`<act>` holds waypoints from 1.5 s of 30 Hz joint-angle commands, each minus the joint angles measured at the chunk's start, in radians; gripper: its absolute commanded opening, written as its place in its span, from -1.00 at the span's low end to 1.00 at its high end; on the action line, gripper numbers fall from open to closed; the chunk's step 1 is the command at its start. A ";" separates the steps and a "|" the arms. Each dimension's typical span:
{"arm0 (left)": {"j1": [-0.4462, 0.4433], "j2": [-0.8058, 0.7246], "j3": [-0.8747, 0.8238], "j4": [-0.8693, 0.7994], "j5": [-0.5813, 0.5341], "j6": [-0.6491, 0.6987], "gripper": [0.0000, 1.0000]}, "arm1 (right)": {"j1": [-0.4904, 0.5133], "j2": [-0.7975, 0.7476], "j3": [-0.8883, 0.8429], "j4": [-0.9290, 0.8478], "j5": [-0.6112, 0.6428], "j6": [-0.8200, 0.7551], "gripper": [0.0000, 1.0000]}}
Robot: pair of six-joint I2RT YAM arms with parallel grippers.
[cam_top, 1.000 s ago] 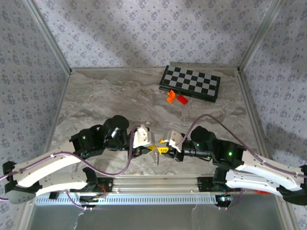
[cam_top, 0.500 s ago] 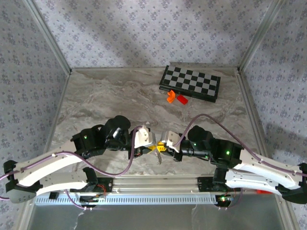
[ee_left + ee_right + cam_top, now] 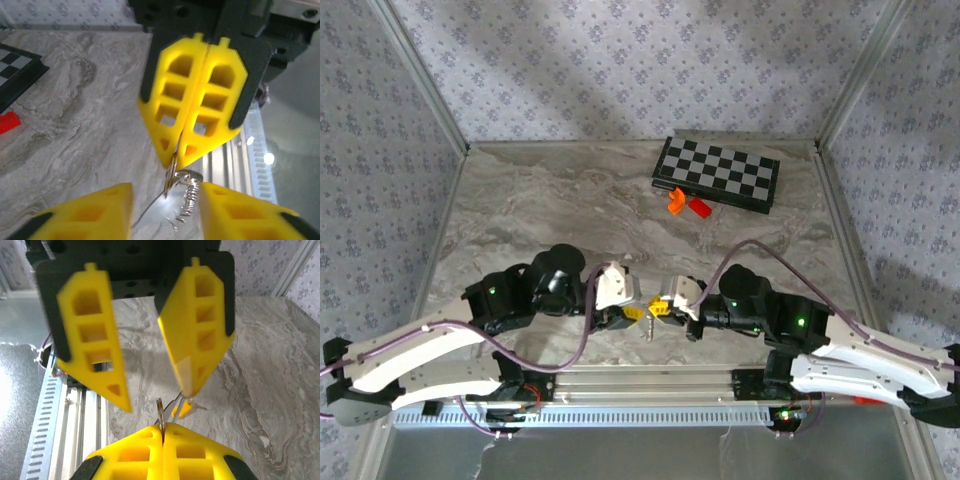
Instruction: Put the keys on the keyring
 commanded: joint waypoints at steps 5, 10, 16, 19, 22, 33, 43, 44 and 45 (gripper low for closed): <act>-0.007 -0.192 -0.149 0.215 -0.020 -0.130 0.07 | -0.041 -0.096 -0.084 0.215 -0.094 0.098 -1.00; -0.007 -0.235 -0.175 0.278 0.026 -0.168 0.02 | -0.066 -0.128 -0.145 0.368 -0.144 0.159 -1.00; -0.007 -0.251 -0.216 0.382 0.054 -0.204 -0.09 | -0.075 -0.132 -0.226 0.591 -0.183 0.238 -1.00; -0.007 -0.251 -0.223 0.407 0.060 -0.212 -0.14 | -0.080 -0.129 -0.257 0.681 -0.198 0.273 -1.00; -0.007 -0.247 -0.226 0.422 0.061 -0.213 -0.18 | -0.081 -0.123 -0.271 0.732 -0.206 0.288 -1.00; -0.007 -0.190 -0.215 0.480 0.097 -0.207 -0.22 | -0.080 -0.086 -0.289 0.795 -0.217 0.303 -1.00; -0.007 -0.175 -0.206 0.519 0.131 -0.218 -0.29 | -0.078 -0.079 -0.302 0.800 -0.210 0.296 -1.00; -0.007 -0.179 -0.209 0.516 0.123 -0.215 -0.30 | -0.079 -0.079 -0.303 0.804 -0.211 0.298 -1.00; -0.007 -0.184 -0.211 0.515 0.114 -0.214 -0.31 | -0.078 -0.080 -0.306 0.810 -0.212 0.299 -1.00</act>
